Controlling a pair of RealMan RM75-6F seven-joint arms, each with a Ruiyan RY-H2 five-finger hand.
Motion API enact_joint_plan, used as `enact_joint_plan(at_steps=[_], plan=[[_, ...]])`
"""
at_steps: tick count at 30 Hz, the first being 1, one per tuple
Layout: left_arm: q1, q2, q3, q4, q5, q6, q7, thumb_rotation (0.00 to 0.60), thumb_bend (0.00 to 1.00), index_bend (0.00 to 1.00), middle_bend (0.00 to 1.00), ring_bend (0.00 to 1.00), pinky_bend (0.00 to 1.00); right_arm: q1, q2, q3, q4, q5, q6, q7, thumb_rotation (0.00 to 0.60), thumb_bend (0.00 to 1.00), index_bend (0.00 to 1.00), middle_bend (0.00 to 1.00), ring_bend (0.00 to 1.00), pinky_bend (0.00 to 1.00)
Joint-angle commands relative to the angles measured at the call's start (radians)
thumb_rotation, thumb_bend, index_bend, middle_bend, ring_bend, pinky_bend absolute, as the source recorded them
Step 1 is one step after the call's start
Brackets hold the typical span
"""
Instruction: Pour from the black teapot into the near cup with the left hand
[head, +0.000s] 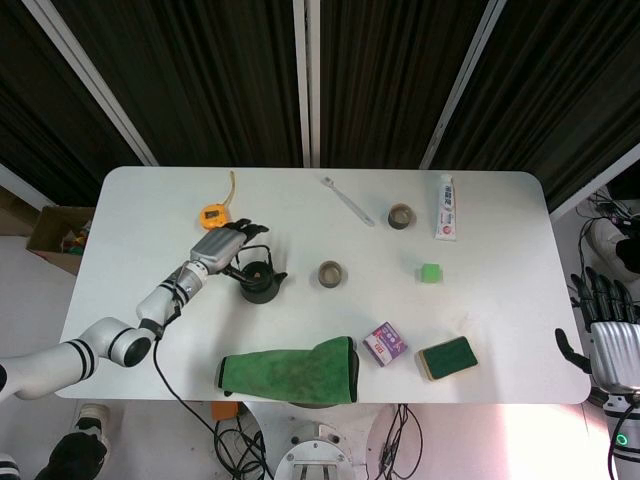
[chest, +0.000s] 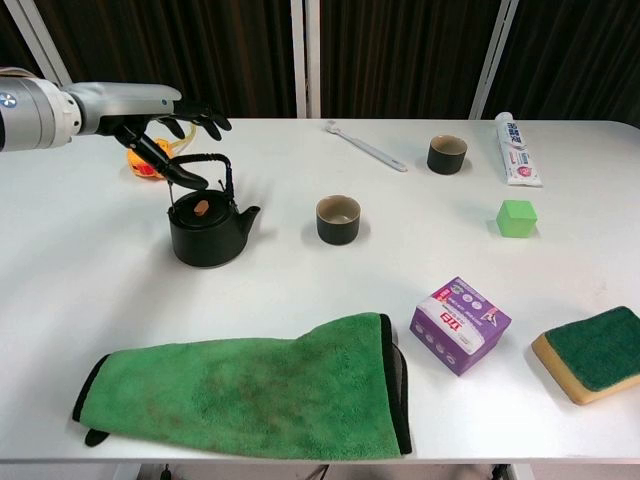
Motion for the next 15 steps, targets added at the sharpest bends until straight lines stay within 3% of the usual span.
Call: enact_joint_plan(at_steps=[1, 8, 15], plan=[[-0.005, -0.006, 0.006, 0.013, -0.008, -0.012, -0.006, 0.393, 0.12, 0.12, 0.15, 0.07, 0.16, 0.0, -0.002, 0.001, 0.007, 0.003, -0.002, 0.006, 0.6, 0.31, 0.0, 0.0, 0.0, 0.0], [-0.005, -0.011, 0.011, 0.015, -0.005, -0.006, -0.02, 0.392, 0.12, 0.13, 0.18, 0.09, 0.17, 0.0, -0.007, 0.0, 0.025, 0.004, -0.005, 0.019, 0.6, 0.31, 0.0, 0.0, 0.0, 0.0], [-0.005, -0.007, 0.015, 0.003, -0.01, -0.001, -0.024, 0.389, 0.12, 0.13, 0.3, 0.18, 0.21, -0.002, -0.009, -0.001, 0.036, 0.005, -0.004, 0.029, 0.6, 0.31, 0.0, 0.0, 0.0, 0.0]])
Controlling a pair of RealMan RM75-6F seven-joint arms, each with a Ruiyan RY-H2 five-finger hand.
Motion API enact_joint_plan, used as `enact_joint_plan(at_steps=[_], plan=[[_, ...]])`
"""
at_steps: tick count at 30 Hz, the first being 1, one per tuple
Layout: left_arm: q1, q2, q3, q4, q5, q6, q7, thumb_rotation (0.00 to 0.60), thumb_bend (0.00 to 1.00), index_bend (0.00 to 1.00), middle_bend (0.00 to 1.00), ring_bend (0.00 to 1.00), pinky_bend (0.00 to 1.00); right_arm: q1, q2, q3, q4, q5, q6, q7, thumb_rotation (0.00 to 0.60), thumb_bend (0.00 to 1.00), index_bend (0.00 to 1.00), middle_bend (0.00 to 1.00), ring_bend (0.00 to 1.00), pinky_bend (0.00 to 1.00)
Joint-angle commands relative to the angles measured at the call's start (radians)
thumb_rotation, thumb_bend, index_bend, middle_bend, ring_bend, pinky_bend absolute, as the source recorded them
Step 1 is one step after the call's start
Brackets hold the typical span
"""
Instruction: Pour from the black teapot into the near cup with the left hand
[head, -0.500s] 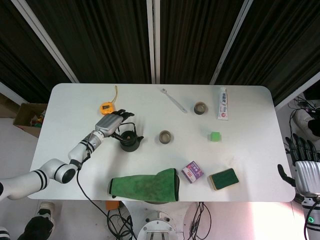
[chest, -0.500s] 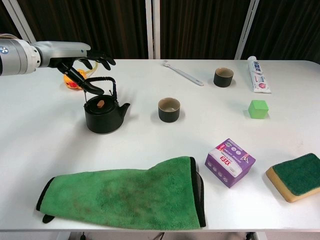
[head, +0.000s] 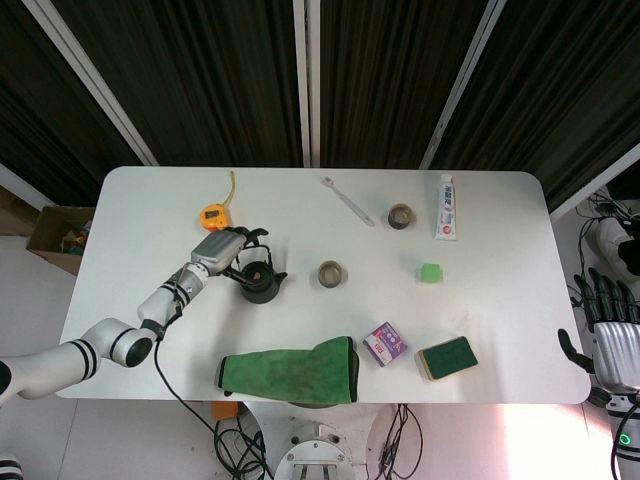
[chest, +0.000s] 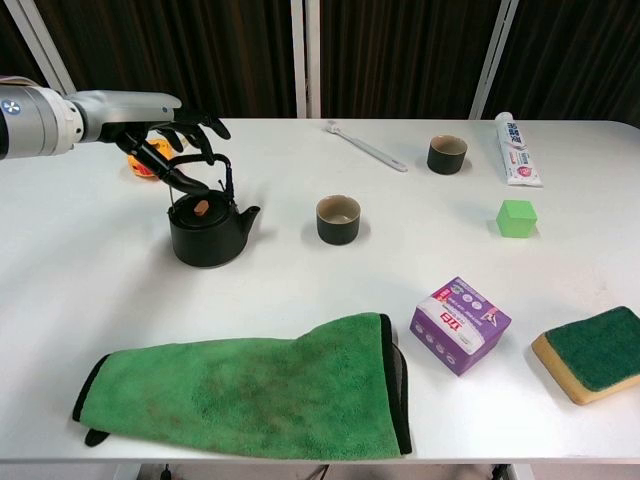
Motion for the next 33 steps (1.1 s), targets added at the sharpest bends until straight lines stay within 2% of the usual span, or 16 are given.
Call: enact_joint_plan(at_steps=[1, 17, 28, 33], plan=[[0.001, 0.002, 0.003, -0.006, 0.004, 0.007, 0.003, 0.388, 0.12, 0.13, 0.32, 0.18, 0.21, -0.001, -0.001, 0.0, 0.004, 0.002, 0.0, 0.005, 0.6, 0.31, 0.0, 0.0, 0.0, 0.0], [0.037, 0.072, 0.038, -0.17, 0.079, 0.13, 0.078, 0.381, 0.12, 0.14, 0.38, 0.18, 0.21, 0.003, -0.009, -0.003, 0.014, 0.0, -0.009, 0.004, 0.6, 0.31, 0.0, 0.0, 0.0, 0.0], [0.045, 0.095, 0.056, -0.218, 0.083, 0.141, 0.107, 0.382, 0.12, 0.14, 0.4, 0.18, 0.21, 0.005, -0.008, -0.006, 0.007, -0.005, -0.012, -0.007, 0.6, 0.31, 0.0, 0.0, 0.0, 0.0], [0.042, 0.093, 0.053, -0.213, 0.07, 0.143, 0.123, 0.38, 0.12, 0.16, 0.35, 0.18, 0.22, 0.007, -0.008, -0.007, 0.005, -0.005, -0.016, -0.01, 0.6, 0.31, 0.0, 0.0, 0.0, 0.0]])
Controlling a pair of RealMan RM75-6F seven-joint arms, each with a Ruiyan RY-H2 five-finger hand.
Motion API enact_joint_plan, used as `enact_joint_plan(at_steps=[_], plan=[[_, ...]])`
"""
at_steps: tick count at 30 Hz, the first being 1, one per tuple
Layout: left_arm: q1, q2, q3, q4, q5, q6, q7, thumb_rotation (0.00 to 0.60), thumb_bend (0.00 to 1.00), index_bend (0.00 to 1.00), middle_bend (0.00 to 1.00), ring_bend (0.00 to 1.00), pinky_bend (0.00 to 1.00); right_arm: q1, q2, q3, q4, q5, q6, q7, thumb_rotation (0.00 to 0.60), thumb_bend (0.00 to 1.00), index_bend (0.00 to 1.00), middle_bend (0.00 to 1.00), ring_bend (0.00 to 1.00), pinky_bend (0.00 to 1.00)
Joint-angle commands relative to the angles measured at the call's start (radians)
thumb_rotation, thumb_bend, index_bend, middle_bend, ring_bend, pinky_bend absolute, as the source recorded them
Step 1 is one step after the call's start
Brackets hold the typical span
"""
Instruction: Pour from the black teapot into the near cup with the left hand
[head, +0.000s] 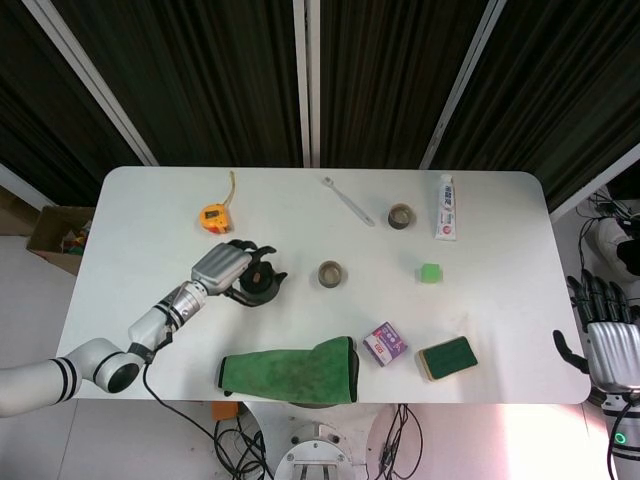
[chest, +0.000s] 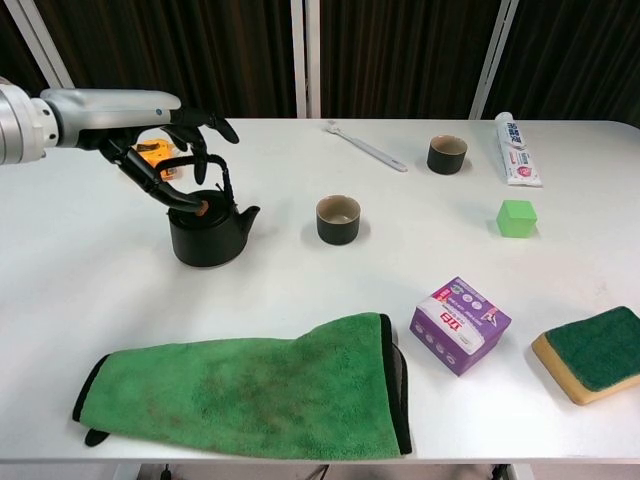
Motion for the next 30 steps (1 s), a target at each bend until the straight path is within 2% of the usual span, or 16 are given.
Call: enact_joint_plan(at_steps=[1, 4, 8, 10, 17, 30], plan=[[-0.002, -0.003, -0.006, 0.007, -0.012, 0.003, 0.006, 0.378, 0.12, 0.17, 0.33, 0.18, 0.23, 0.0, 0.0, 0.0, -0.001, 0.0, 0.0, -0.001, 0.6, 0.31, 0.0, 0.0, 0.0, 0.0], [-0.007, -0.006, -0.013, 0.017, -0.042, -0.007, 0.015, 0.357, 0.12, 0.21, 0.31, 0.18, 0.26, 0.0, 0.001, 0.001, -0.001, 0.002, 0.0, 0.0, 0.6, 0.31, 0.0, 0.0, 0.0, 0.0], [-0.011, -0.02, -0.03, 0.023, -0.112, -0.004, 0.047, 0.291, 0.12, 0.27, 0.36, 0.23, 0.3, 0.001, 0.0, 0.002, 0.003, 0.005, -0.003, 0.003, 0.6, 0.31, 0.0, 0.0, 0.0, 0.0], [-0.012, -0.027, -0.034, 0.022, -0.138, -0.001, 0.063, 0.276, 0.12, 0.28, 0.38, 0.24, 0.31, 0.002, -0.001, 0.002, 0.005, 0.007, -0.006, 0.004, 0.6, 0.31, 0.0, 0.0, 0.0, 0.0], [-0.025, -0.041, -0.041, 0.016, -0.228, -0.016, 0.108, 0.277, 0.12, 0.32, 0.42, 0.32, 0.31, 0.002, -0.004, 0.004, 0.016, 0.014, -0.01, 0.012, 0.6, 0.31, 0.0, 0.0, 0.0, 0.0], [-0.041, -0.046, -0.034, 0.004, -0.258, -0.027, 0.13, 0.278, 0.12, 0.42, 0.51, 0.42, 0.32, -0.001, -0.007, 0.005, 0.031, 0.019, -0.008, 0.027, 0.6, 0.31, 0.0, 0.0, 0.0, 0.0]])
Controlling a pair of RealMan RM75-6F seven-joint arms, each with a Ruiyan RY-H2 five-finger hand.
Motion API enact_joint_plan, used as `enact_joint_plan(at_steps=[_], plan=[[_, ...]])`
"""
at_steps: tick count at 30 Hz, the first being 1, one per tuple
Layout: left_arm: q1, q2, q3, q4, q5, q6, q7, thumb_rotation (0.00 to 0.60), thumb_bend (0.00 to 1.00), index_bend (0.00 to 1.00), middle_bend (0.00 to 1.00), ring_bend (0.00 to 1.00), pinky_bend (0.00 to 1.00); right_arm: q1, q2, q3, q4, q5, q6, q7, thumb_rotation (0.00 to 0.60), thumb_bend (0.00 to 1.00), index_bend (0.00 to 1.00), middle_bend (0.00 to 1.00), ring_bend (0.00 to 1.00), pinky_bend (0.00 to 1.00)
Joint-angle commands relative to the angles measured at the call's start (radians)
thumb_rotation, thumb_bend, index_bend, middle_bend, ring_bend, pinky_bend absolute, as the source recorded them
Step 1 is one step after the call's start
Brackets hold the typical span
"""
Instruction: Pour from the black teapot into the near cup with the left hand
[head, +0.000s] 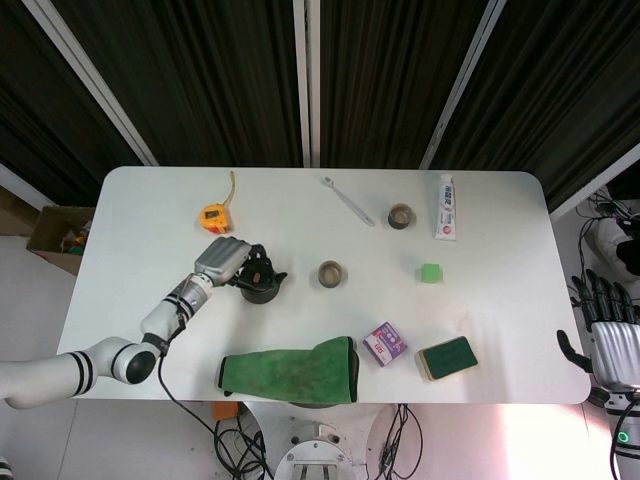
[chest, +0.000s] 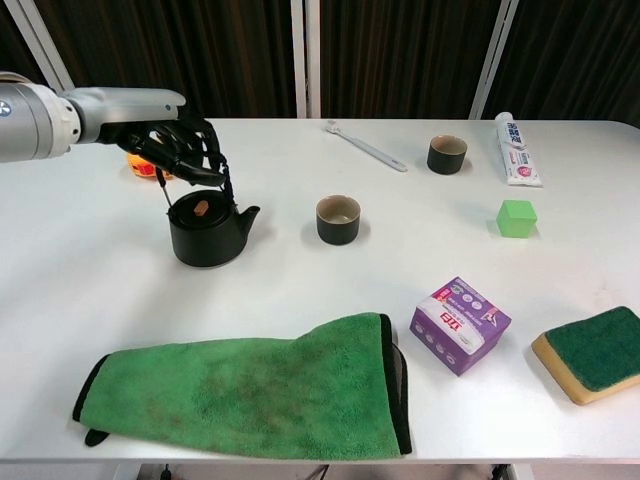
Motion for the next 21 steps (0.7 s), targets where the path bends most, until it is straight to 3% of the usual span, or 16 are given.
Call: enact_joint_plan(at_steps=[1, 21], plan=[[0.0, 0.0, 0.004, -0.004, 0.002, 0.002, 0.004, 0.279, 0.12, 0.43, 0.52, 0.43, 0.32, 0.0, 0.0, 0.0, 0.001, 0.0, 0.0, 0.001, 0.6, 0.31, 0.0, 0.0, 0.0, 0.0], [-0.007, 0.005, 0.031, -0.03, -0.009, -0.009, 0.024, 0.275, 0.12, 0.47, 0.55, 0.5, 0.31, 0.003, -0.004, 0.0, 0.006, 0.005, -0.009, 0.002, 0.6, 0.3, 0.0, 0.0, 0.0, 0.0]])
